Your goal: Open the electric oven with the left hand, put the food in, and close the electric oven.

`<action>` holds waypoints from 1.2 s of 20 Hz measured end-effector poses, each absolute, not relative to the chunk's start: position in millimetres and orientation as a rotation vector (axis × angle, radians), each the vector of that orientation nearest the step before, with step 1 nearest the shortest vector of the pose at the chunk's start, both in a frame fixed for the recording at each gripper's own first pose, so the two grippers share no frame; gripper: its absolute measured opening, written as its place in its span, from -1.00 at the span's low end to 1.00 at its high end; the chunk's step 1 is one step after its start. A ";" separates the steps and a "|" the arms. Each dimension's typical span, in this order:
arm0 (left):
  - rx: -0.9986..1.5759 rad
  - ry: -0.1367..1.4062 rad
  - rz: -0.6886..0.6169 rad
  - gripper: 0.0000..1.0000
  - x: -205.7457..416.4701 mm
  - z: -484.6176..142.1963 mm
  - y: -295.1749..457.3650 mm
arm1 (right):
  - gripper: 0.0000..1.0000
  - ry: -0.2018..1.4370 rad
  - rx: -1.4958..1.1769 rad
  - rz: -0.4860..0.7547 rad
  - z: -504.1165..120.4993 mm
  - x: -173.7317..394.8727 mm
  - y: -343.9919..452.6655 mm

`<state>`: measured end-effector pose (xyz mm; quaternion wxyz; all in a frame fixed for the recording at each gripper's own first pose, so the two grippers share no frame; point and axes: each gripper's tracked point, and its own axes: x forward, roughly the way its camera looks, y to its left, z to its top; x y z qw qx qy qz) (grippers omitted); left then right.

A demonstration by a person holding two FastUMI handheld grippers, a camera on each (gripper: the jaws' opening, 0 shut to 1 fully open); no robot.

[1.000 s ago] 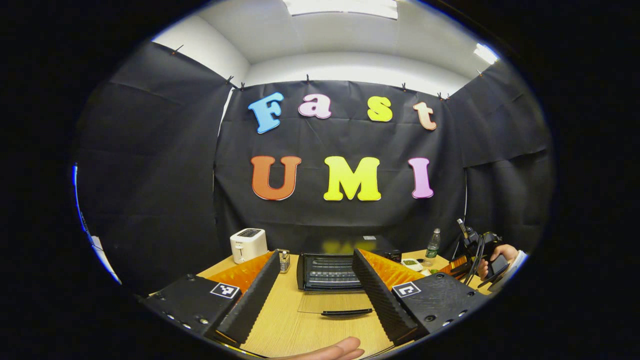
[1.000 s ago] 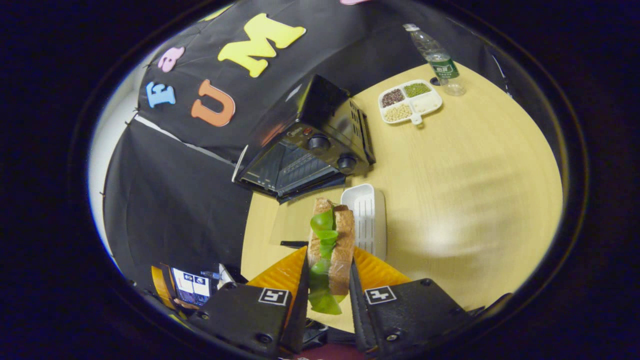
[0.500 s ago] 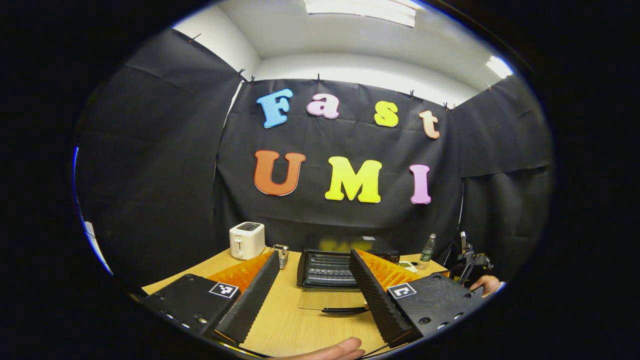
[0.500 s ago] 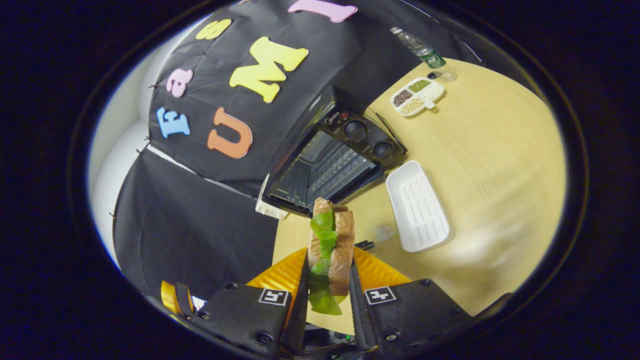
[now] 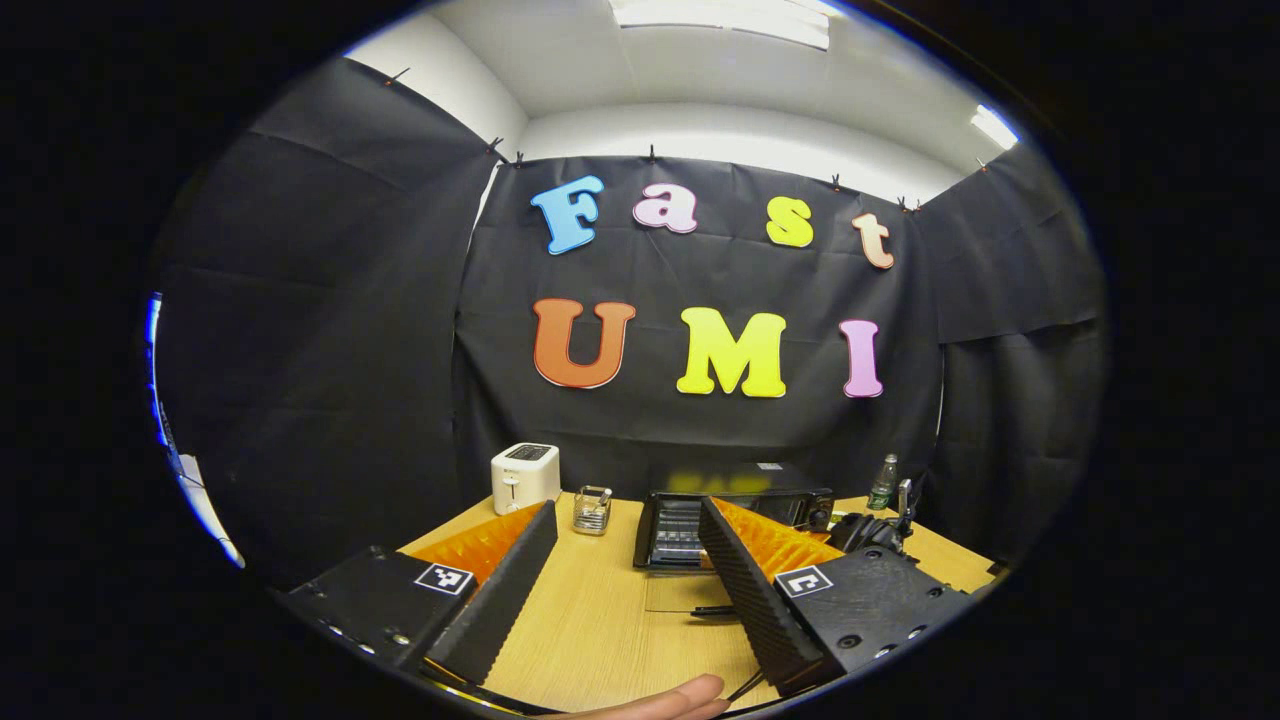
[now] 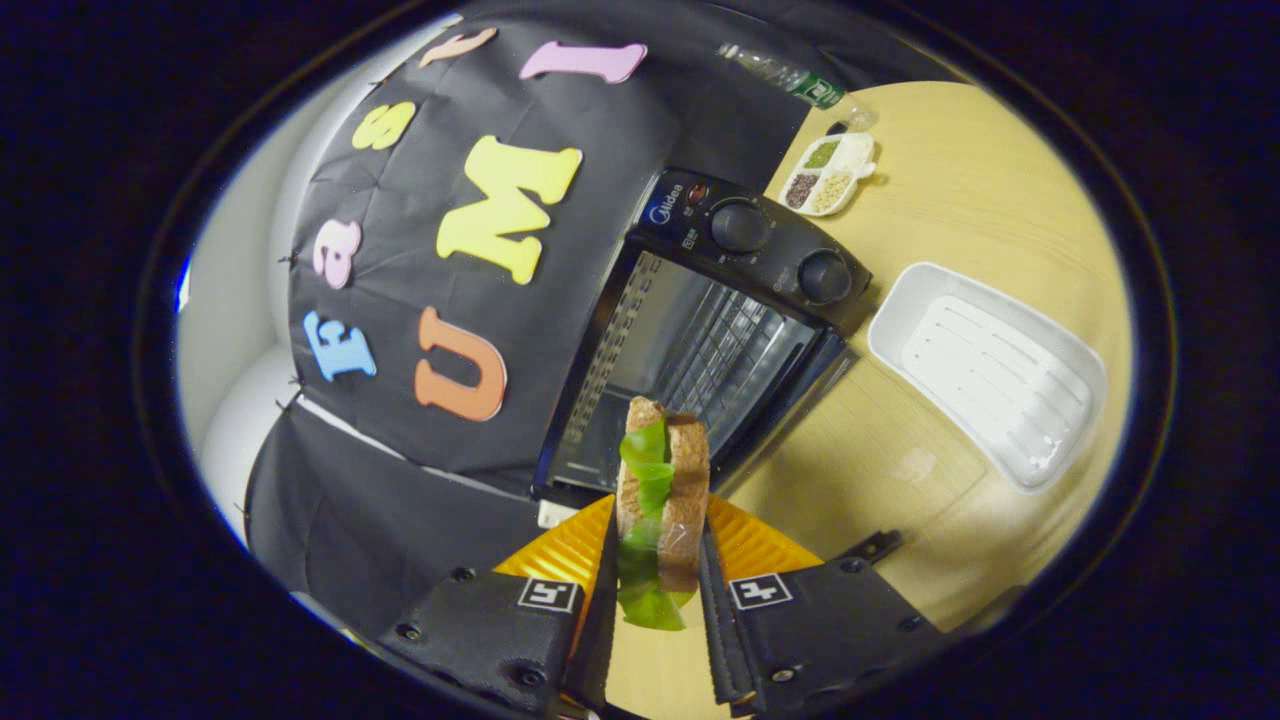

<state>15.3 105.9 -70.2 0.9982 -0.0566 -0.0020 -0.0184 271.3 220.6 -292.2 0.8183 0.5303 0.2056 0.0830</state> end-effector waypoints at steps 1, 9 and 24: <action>-0.110 -0.006 -0.036 0.88 15.8 -69.0 107.7 | -0.17 0.399 1.145 0.149 -293.0 287.1 222.8; -0.040 0.022 -0.065 0.87 12.1 -81.7 102.1 | -0.17 0.204 1.082 -0.010 -299.3 387.0 239.1; -0.046 0.019 -0.089 0.90 21.0 -83.2 97.1 | -0.27 0.204 1.070 -0.101 -335.9 433.1 248.2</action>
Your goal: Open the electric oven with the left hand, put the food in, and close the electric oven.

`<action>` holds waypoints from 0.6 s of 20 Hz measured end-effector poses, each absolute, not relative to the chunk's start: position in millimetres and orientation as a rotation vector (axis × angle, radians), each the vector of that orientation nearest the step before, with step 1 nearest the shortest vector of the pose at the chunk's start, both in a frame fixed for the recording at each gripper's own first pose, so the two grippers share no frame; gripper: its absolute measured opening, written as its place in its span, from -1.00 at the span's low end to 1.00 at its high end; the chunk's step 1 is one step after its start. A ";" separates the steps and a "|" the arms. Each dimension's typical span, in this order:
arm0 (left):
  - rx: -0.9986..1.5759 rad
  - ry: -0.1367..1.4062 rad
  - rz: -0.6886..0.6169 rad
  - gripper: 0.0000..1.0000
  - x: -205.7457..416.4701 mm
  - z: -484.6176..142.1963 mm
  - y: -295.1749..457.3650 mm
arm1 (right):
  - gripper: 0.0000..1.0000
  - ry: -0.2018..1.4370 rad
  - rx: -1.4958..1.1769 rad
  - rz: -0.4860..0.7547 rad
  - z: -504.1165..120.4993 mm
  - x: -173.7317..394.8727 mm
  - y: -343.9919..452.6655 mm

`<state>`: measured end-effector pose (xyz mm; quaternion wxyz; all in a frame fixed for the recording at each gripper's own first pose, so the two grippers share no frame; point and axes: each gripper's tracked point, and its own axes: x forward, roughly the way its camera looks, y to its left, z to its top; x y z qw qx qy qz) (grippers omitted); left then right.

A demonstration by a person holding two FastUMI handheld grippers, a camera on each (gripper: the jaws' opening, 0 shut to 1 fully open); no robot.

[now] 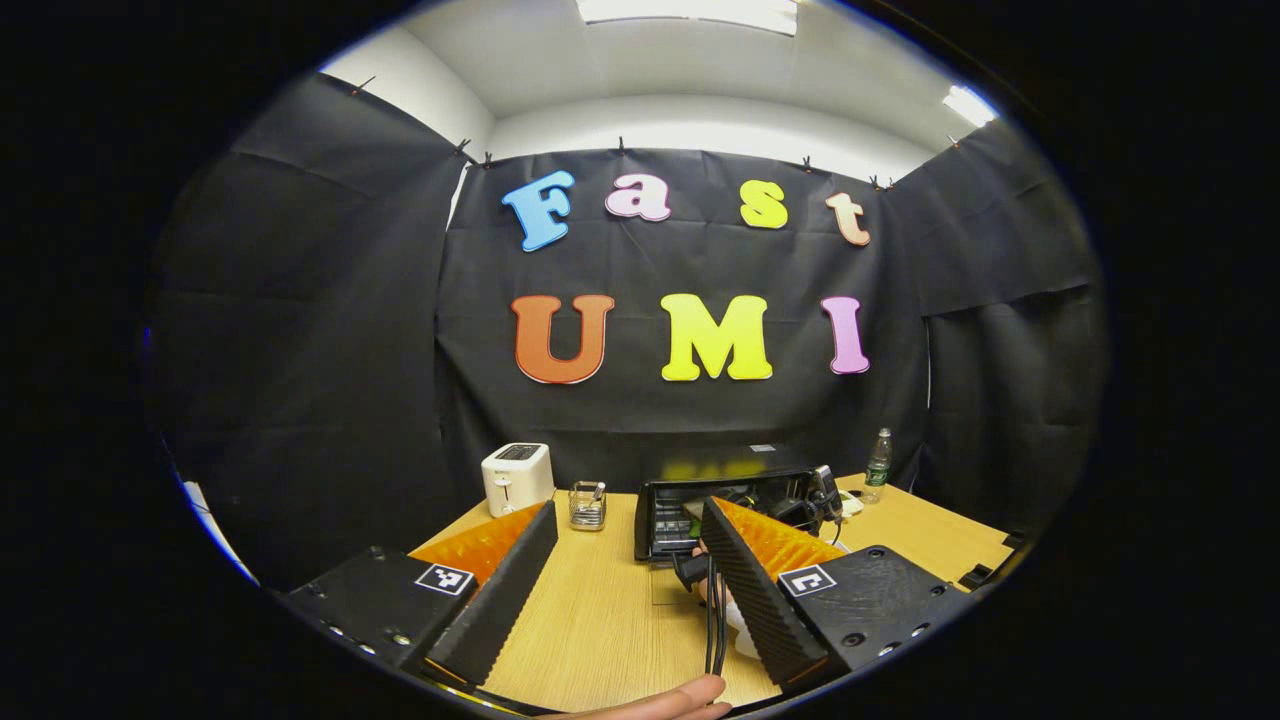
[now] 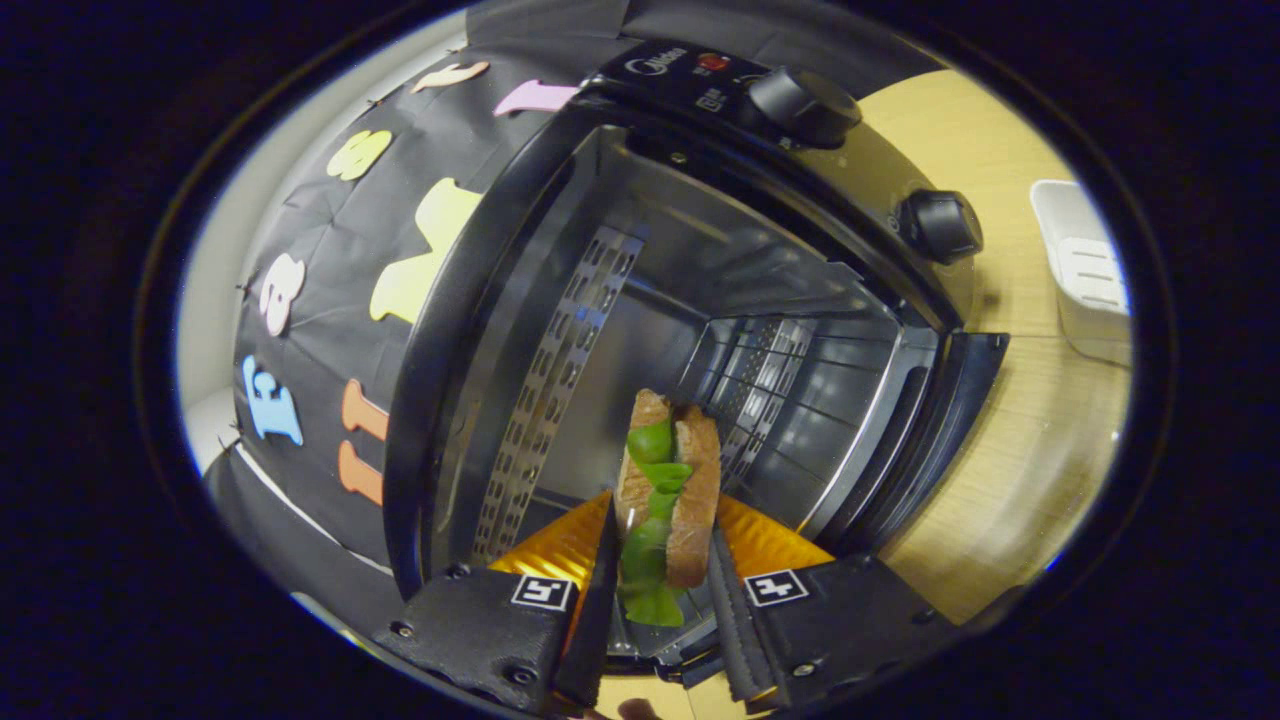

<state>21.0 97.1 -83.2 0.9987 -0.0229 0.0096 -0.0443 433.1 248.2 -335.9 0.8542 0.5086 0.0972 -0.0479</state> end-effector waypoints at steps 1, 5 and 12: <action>-0.048 0.017 -0.087 0.90 21.2 -84.4 97.9 | 0.00 0.208 1.037 -0.107 -335.6 431.9 247.7; -0.037 0.025 -0.088 0.90 20.3 -85.1 97.8 | 0.35 0.210 0.861 -0.114 -335.2 430.6 248.8; -0.026 0.032 -0.076 0.90 22.1 -89.9 99.5 | 0.83 0.278 0.593 -0.063 -339.2 432.2 261.1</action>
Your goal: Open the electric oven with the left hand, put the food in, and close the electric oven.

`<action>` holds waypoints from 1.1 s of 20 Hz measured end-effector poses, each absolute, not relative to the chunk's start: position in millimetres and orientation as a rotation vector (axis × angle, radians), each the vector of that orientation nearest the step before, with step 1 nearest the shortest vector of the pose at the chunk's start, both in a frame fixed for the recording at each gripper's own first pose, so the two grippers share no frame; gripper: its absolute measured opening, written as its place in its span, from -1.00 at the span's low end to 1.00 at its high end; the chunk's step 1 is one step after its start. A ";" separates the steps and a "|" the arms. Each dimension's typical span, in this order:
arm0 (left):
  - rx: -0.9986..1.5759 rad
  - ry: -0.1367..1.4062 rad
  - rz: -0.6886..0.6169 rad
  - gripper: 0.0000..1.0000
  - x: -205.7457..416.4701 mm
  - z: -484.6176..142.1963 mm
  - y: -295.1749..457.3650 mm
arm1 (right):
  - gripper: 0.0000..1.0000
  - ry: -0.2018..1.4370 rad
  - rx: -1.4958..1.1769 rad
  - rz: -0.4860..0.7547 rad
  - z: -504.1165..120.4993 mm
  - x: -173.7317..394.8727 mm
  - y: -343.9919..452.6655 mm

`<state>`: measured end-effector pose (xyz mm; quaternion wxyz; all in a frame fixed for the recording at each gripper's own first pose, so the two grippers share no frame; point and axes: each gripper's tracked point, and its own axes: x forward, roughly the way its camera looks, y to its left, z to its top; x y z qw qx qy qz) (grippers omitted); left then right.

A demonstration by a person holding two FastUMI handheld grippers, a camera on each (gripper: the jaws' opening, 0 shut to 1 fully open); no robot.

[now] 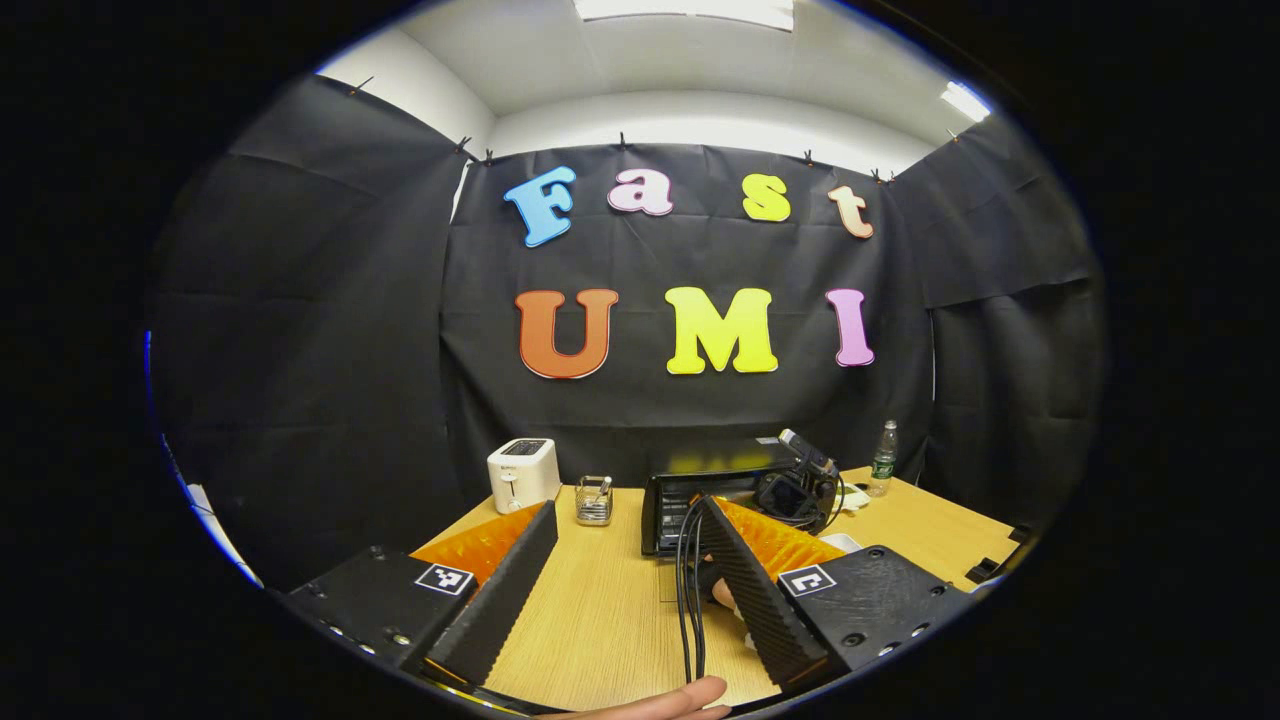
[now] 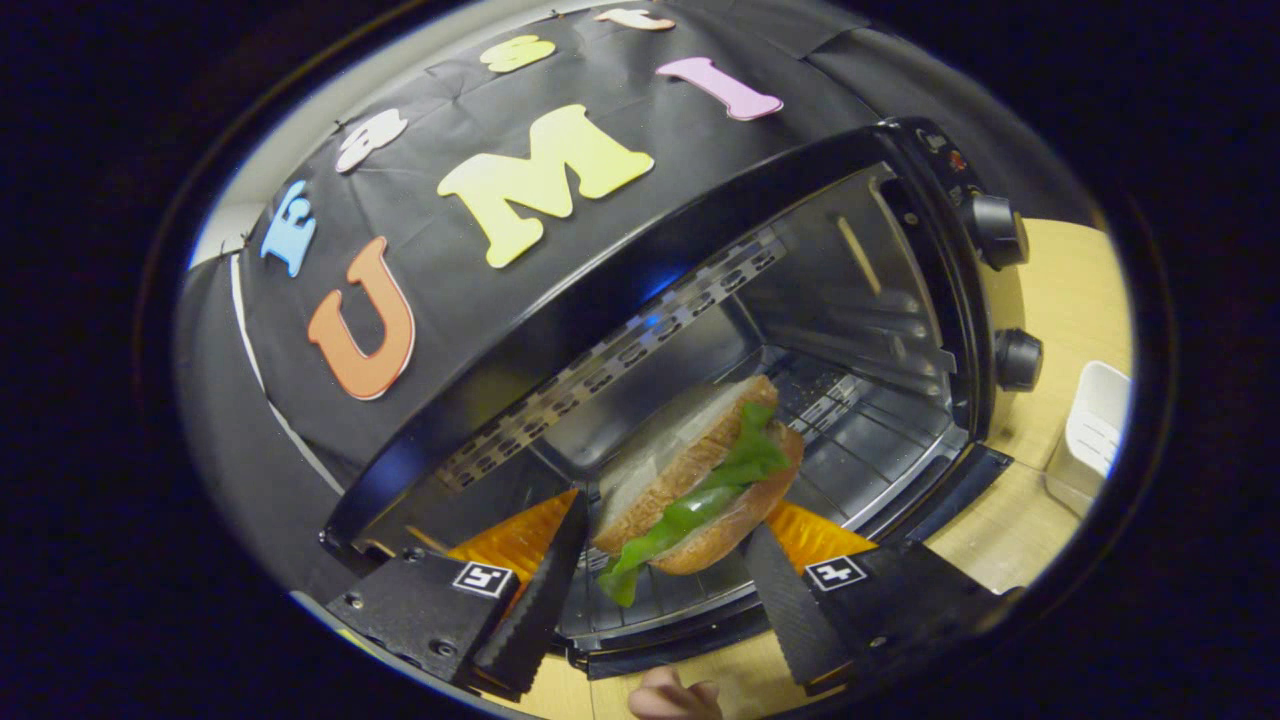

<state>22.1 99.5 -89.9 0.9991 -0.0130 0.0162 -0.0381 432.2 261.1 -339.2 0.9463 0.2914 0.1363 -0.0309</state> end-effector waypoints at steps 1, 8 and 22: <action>-0.026 0.033 -0.075 0.90 22.2 -89.4 100.3 | 0.85 0.293 0.549 -0.068 -340.1 433.2 261.7; -0.028 0.055 -0.070 0.90 19.5 -97.7 100.6 | 1.00 0.463 0.252 -0.001 -355.3 427.8 267.0; -0.042 0.079 -0.089 0.90 7.7 -106.1 94.8 | 1.00 0.809 0.001 0.210 -358.6 357.8 277.9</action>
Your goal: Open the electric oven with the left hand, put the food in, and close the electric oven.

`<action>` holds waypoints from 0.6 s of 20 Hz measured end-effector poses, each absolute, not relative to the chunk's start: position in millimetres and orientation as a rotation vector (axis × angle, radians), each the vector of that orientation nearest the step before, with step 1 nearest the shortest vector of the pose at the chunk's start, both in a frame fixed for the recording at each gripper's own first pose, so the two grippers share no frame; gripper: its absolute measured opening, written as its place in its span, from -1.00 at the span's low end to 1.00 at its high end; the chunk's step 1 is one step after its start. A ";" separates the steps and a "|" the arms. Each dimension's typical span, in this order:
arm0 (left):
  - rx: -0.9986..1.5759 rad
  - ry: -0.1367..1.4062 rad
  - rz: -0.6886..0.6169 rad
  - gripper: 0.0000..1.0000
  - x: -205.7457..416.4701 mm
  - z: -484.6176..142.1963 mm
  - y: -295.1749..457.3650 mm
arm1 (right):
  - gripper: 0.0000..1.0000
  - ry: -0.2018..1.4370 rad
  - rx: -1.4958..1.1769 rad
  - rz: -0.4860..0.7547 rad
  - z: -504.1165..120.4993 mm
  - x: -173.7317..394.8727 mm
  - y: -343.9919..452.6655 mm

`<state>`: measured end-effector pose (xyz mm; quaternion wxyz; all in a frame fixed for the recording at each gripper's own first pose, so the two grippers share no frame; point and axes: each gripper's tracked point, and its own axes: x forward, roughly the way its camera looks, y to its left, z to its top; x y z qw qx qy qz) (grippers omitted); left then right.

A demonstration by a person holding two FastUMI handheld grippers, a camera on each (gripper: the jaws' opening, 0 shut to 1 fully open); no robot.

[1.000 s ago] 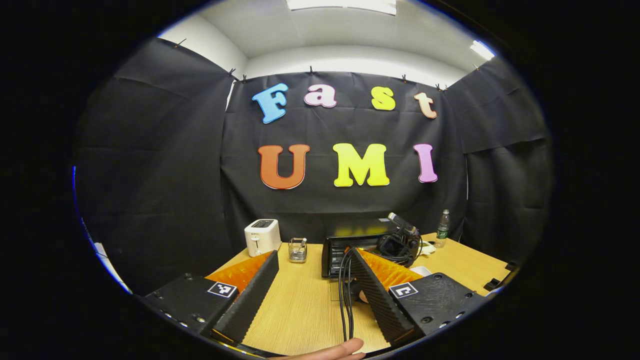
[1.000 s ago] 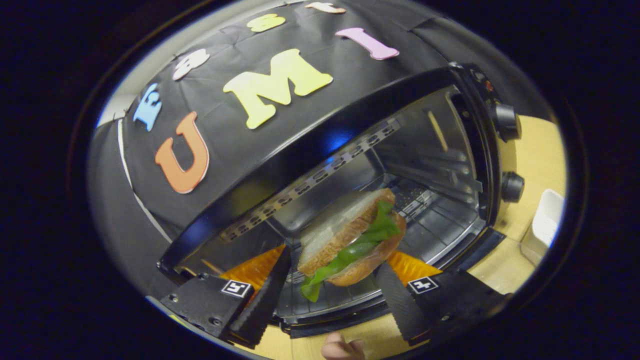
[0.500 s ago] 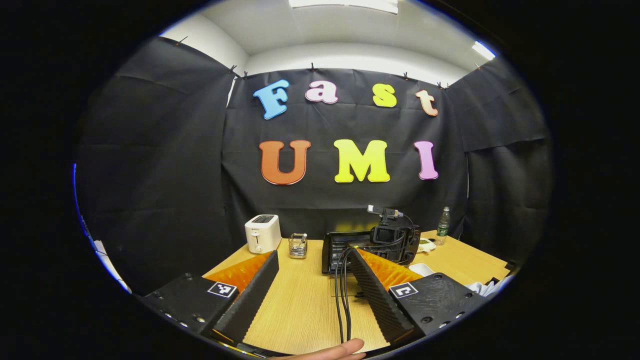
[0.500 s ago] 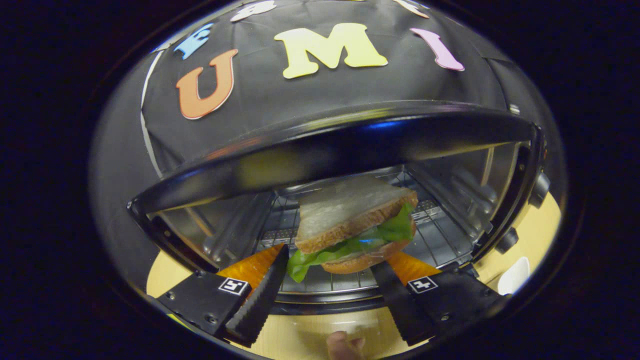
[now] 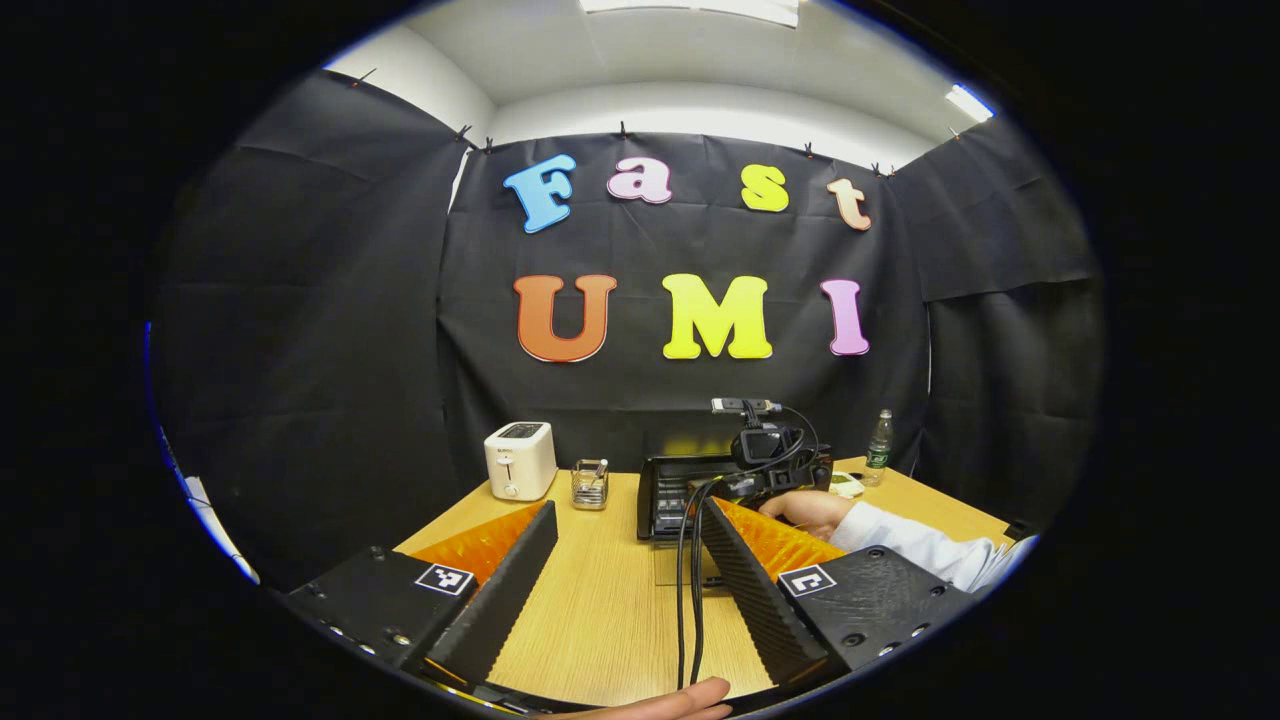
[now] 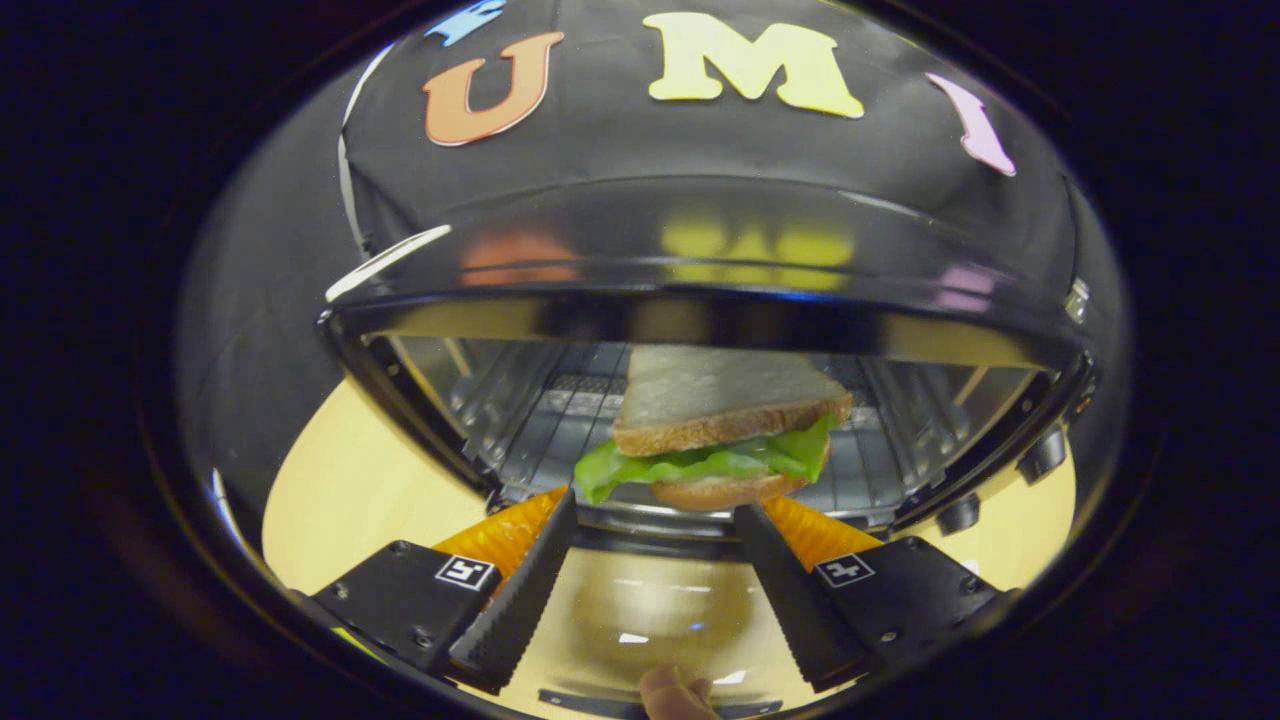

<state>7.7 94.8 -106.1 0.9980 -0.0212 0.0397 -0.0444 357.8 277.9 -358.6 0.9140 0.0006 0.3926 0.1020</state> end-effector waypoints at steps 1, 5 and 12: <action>-0.045 0.082 -0.087 0.90 7.1 -106.7 94.3 | 1.00 0.836 0.012 0.241 -361.9 352.2 281.7; -0.055 0.095 -0.089 0.90 6.0 -108.4 91.3 | 1.00 0.855 -0.002 0.252 -366.4 343.7 272.0; -0.051 0.108 -0.101 0.89 10.4 -110.3 78.7 | 1.00 0.674 0.084 0.244 -315.4 312.6 242.5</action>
